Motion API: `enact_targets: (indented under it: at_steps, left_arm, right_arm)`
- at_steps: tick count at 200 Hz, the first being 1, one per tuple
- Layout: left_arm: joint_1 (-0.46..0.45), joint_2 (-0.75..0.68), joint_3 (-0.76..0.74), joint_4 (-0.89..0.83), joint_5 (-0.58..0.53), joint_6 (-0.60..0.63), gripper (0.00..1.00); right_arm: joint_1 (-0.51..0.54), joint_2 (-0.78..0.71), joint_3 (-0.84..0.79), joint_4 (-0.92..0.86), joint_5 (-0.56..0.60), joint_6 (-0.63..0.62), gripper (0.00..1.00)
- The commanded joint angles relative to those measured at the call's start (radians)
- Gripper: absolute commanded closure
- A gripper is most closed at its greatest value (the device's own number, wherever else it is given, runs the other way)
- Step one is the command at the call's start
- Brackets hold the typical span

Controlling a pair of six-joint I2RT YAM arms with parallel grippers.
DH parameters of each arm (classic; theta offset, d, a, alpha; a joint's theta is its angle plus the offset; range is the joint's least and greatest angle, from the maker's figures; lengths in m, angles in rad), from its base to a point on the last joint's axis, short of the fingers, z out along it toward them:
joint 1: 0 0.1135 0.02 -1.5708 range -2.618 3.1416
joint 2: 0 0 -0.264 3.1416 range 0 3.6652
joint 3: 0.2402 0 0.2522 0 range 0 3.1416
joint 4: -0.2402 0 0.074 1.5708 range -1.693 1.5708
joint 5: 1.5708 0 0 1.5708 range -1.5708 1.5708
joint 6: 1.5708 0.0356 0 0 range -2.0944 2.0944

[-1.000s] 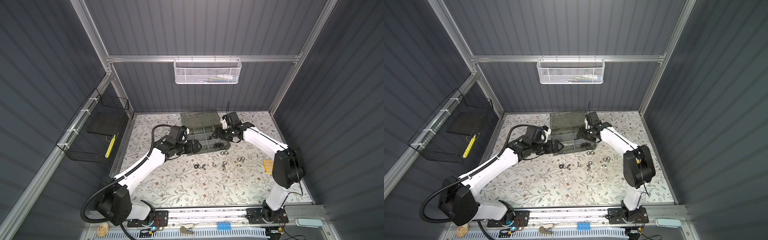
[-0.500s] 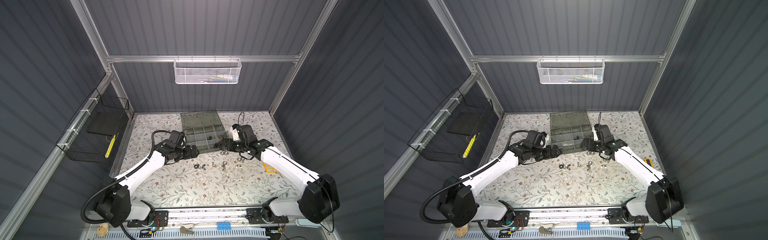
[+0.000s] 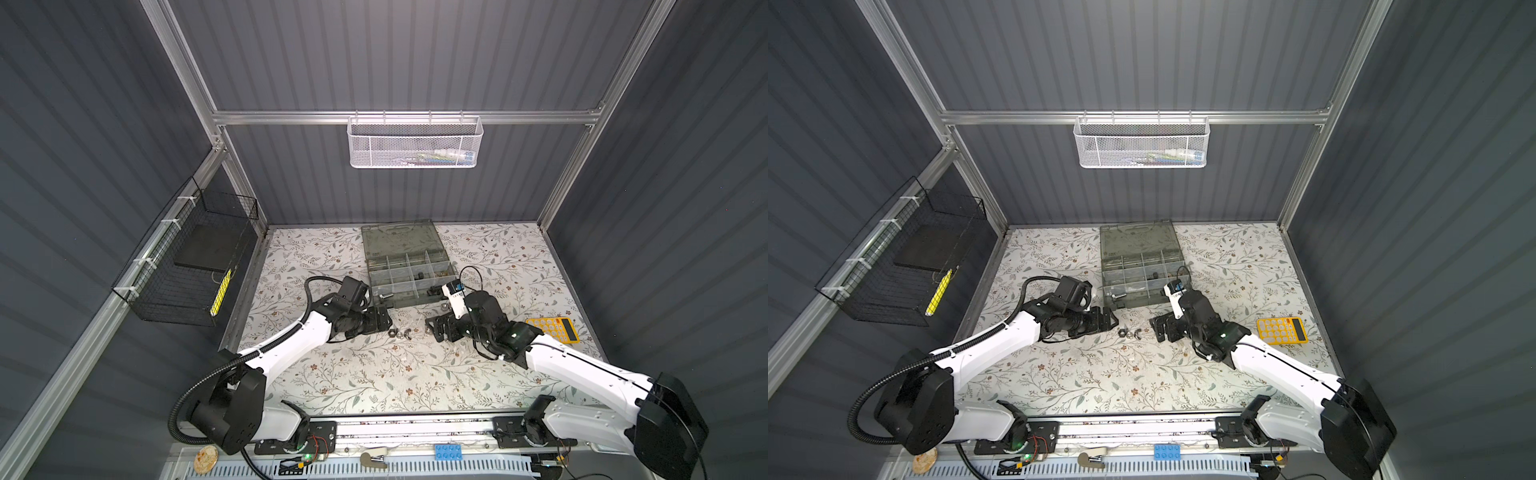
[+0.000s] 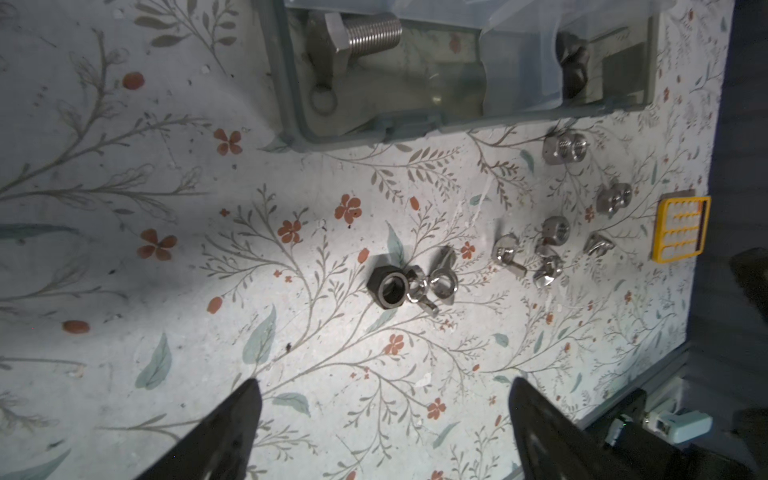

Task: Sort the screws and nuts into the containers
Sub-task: 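Draw the right gripper back from the box while left lowers toward black hex nut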

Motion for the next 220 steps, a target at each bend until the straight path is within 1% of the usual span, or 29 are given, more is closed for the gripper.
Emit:
enact_targets:
  at_steps: [1,21,48,68,103,108,125,147,161,192,220]
  left_arm:
    - [-0.011,0.026,-0.022,0.049,-0.017,0.021,0.15]
    - [-0.029,0.072,-0.005,0.059,-0.024,0.029,0.2]
    - [-0.073,0.114,0.012,0.086,-0.065,0.017,0.24]
    - [-0.097,0.146,0.028,0.099,-0.076,0.002,0.26]
    - [-0.148,0.232,0.072,0.118,-0.106,-0.008,0.28]
    - [-0.153,0.241,0.074,0.12,-0.109,-0.009,0.28]
    - [-0.157,0.259,0.08,0.128,-0.124,-0.003,0.32]
    - [-0.158,0.244,0.08,0.082,-0.188,0.016,0.34]
    - [-0.157,0.231,0.076,0.076,-0.203,0.03,0.39]
    - [-0.158,0.27,0.108,0.075,-0.195,0.052,0.48]
    - [-0.158,0.297,0.106,0.109,-0.181,0.059,0.51]
  right_arm:
    - [0.05,0.01,-0.035,0.188,0.098,-0.081,0.01]
    - [0.103,0.024,-0.06,0.241,0.136,-0.132,0.01]
    - [0.13,0.025,-0.104,0.319,0.095,-0.144,0.01]
    - [0.137,0.011,-0.094,0.299,0.079,-0.149,0.01]
    - [0.14,-0.018,-0.105,0.271,0.106,-0.143,0.01]
    - [0.14,-0.052,-0.108,0.271,0.112,-0.14,0.01]
    - [0.143,-0.085,-0.102,0.255,0.111,-0.129,0.01]
    - [0.143,-0.128,-0.118,0.257,0.124,-0.12,0.01]
    - [0.143,-0.141,-0.13,0.263,0.145,-0.122,0.01]
    - [0.143,-0.105,-0.121,0.271,0.149,-0.122,0.01]
    - [0.143,-0.064,-0.107,0.265,0.144,-0.115,0.01]
